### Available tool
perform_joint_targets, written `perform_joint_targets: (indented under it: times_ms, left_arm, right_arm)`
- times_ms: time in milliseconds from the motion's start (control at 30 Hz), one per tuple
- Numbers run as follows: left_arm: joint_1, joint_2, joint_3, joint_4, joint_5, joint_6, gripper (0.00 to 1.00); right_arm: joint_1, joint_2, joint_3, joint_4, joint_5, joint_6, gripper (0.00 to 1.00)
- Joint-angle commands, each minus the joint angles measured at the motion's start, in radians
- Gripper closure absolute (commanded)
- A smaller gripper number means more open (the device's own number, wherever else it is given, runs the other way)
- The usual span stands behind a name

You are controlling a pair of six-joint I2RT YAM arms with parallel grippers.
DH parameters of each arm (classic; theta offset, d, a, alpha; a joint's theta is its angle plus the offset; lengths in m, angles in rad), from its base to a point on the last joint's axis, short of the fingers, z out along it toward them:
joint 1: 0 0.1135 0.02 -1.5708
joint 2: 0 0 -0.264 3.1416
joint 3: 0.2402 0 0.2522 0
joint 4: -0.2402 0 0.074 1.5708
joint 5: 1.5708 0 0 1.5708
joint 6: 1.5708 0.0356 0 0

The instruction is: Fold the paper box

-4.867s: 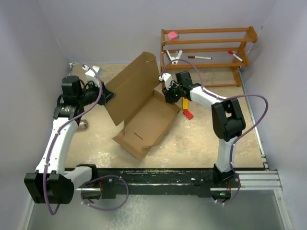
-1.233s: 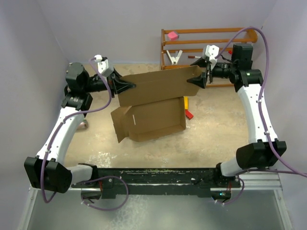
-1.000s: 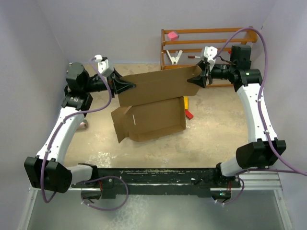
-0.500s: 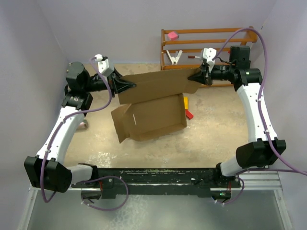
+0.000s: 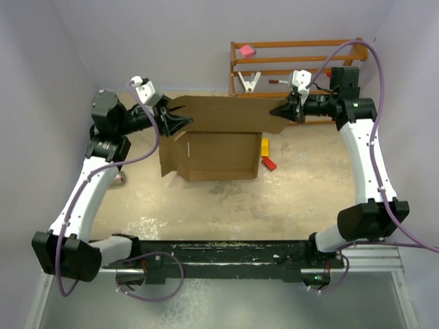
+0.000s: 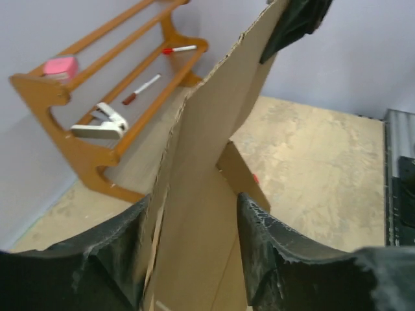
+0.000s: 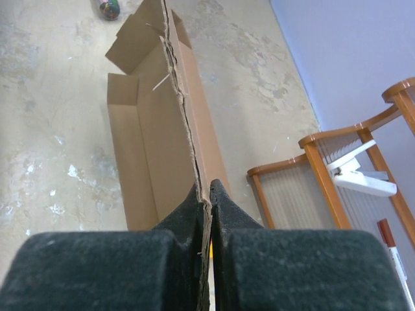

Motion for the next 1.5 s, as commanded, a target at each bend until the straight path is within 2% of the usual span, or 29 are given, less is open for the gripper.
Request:
perform_joint_targets:
  times_ms: [0, 100, 333, 467, 567, 633, 800, 967, 1067, 1200, 1333, 1467]
  left_arm:
    - [-0.005, -0.119, -0.045, -0.007, -0.249, -0.027, 0.39]
    - [-0.005, -0.208, -0.119, -0.031, -0.474, -0.116, 0.32]
    - [-0.005, -0.413, -0.439, 0.006, -0.83, -0.259, 0.3]
    - [-0.004, -0.39, -0.572, 0.053, -0.974, -0.34, 0.3]
    - [0.011, -0.315, -0.63, 0.143, -1.045, -0.399, 0.31]
    - [0.038, -0.25, -0.665, 0.26, -1.01, -0.462, 0.31]
    - [0.081, -0.112, -0.708, 0.588, -0.792, -0.525, 0.31]
    - [0.081, -0.155, -0.682, 0.568, -0.76, -0.558, 0.38]
    - [0.081, -0.157, -0.646, 0.564, -0.719, -0.583, 0.56]
    - [0.081, -0.055, -0.57, 0.572, -0.685, -0.593, 0.78]
    - [0.08, 0.083, -0.493, 0.636, -0.64, -0.608, 0.87]
    - [0.074, 0.173, -0.416, 0.622, -0.615, -0.606, 0.9]
  right_arm:
    - [-0.04, -0.044, -0.009, 0.025, -0.065, 0.018, 1.0]
    - [-0.06, -0.042, -0.016, 0.025, -0.075, 0.031, 1.0]
    - [-0.071, -0.017, -0.014, 0.021, -0.071, 0.041, 1.0]
    - [-0.071, -0.012, -0.014, 0.019, -0.07, 0.041, 1.0]
    - [-0.071, -0.007, -0.015, 0.015, -0.071, 0.037, 1.0]
    - [-0.071, 0.0, -0.009, 0.007, -0.07, 0.032, 1.0]
    - [-0.071, 0.006, -0.002, -0.005, -0.068, 0.023, 1.0]
    - [-0.071, 0.008, -0.001, -0.004, -0.06, 0.022, 1.0]
    - [-0.071, 0.013, 0.001, -0.006, -0.062, 0.022, 1.0]
    - [-0.071, 0.015, -0.001, -0.008, -0.065, 0.023, 1.0]
    - [-0.071, 0.011, -0.003, -0.007, -0.067, 0.024, 1.0]
    - [-0.071, 0.01, -0.002, -0.006, -0.068, 0.027, 1.0]
